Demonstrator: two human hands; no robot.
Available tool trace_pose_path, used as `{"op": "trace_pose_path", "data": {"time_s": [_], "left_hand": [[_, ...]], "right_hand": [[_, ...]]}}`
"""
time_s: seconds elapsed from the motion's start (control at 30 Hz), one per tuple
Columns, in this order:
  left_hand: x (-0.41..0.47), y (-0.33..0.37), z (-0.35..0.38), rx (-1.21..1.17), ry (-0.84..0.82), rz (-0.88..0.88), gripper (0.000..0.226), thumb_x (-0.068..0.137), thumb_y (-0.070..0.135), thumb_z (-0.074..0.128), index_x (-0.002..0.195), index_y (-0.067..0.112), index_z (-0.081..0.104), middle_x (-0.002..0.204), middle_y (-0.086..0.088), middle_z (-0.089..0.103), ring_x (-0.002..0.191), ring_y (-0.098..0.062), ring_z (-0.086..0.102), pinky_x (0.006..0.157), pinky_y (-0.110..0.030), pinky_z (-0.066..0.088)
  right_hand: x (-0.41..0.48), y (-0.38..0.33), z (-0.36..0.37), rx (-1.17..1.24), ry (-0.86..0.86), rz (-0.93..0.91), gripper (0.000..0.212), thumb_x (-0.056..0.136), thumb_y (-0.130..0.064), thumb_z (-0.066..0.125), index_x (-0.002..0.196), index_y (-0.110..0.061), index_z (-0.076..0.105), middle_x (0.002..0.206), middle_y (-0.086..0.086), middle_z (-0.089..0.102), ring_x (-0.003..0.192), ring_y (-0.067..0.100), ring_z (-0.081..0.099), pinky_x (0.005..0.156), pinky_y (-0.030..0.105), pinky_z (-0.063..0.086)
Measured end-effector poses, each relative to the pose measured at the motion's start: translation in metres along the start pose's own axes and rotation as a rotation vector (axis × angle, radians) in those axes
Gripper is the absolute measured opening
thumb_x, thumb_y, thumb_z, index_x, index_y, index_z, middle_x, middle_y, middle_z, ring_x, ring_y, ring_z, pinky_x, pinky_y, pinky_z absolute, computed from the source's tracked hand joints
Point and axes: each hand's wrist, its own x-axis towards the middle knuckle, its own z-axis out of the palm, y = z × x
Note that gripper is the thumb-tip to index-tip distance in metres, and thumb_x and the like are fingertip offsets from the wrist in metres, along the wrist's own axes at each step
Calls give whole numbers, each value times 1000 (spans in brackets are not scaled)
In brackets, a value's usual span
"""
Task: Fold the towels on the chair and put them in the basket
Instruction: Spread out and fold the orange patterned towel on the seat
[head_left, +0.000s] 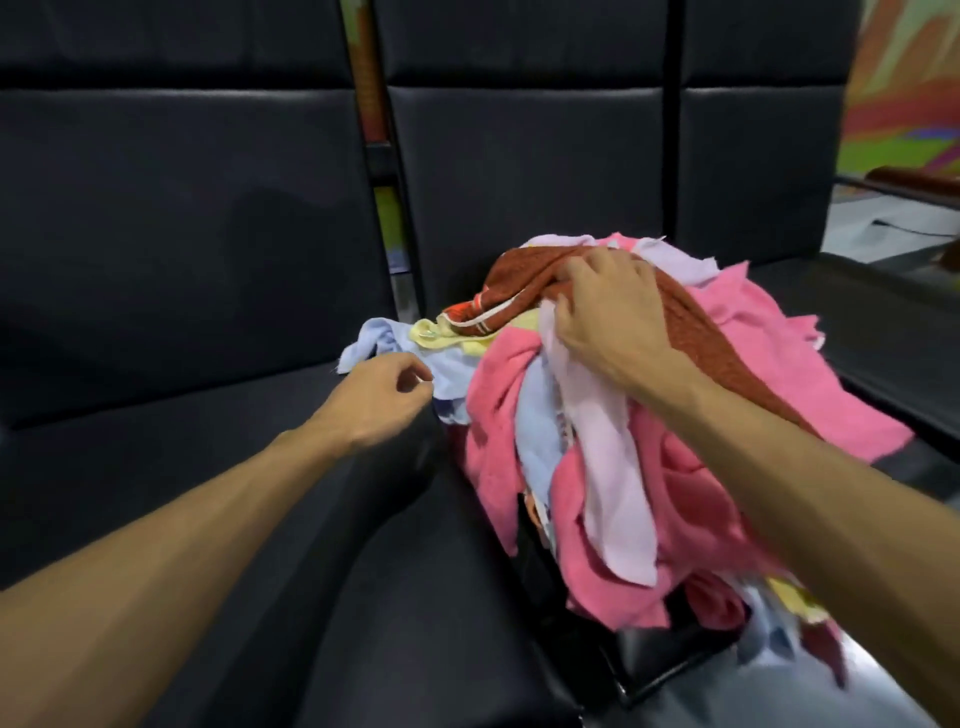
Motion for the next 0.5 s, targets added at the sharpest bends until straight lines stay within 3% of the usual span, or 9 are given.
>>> {"op": "trace_pose_path", "data": {"time_s": [0.07, 0.1, 0.2, 0.3, 0.37, 0.5], "left_hand": [[-8, 17, 2, -15, -33, 18, 19, 89, 23, 53, 104, 26, 64, 96, 10, 64, 89, -11, 61, 82, -34, 53], [-13, 23, 3, -16, -46, 27, 19, 89, 23, 53, 105, 26, 64, 98, 9, 64, 91, -11, 61, 84, -34, 52], [-31, 32, -2, -75, -15, 20, 19, 89, 22, 53, 103, 22, 65, 96, 9, 65, 86, -11, 60, 83, -34, 52], [-56, 31, -17, -118, -21, 20, 19, 89, 24, 54, 104, 26, 65, 102, 10, 65, 91, -9, 61, 80, -29, 52], [-75, 23, -32, -186, 1, -3, 18, 89, 24, 55, 103, 28, 66, 101, 11, 67, 93, -9, 62, 75, -22, 48], [-120, 0, -61, -401, 98, -75, 13, 91, 20, 55, 91, 27, 66, 88, 4, 70, 84, -13, 65, 70, -21, 47]], "right_hand": [[-7, 23, -8, -7, -109, 222, 65, 81, -45, 18, 121, -11, 56, 123, 13, 56, 115, 34, 50, 96, 45, 34], [-12, 30, -10, 34, -197, 334, 66, 81, -47, 21, 125, -11, 54, 127, 13, 55, 118, 34, 50, 98, 45, 34], [-27, 26, -20, 184, -247, 472, 32, 90, -26, 47, 113, -10, 64, 120, 12, 64, 112, 34, 57, 96, 43, 43], [-38, -8, -47, 346, -147, 482, 25, 92, -27, 52, 100, -13, 71, 106, 9, 70, 103, 33, 61, 88, 37, 45], [-38, -36, -60, 469, -100, 403, 20, 92, -21, 53, 95, -13, 71, 101, 8, 71, 101, 29, 63, 86, 35, 44], [-38, -116, -82, 783, -109, 224, 16, 90, -7, 55, 93, -10, 70, 101, 6, 71, 100, 21, 63, 83, 23, 39]]}}
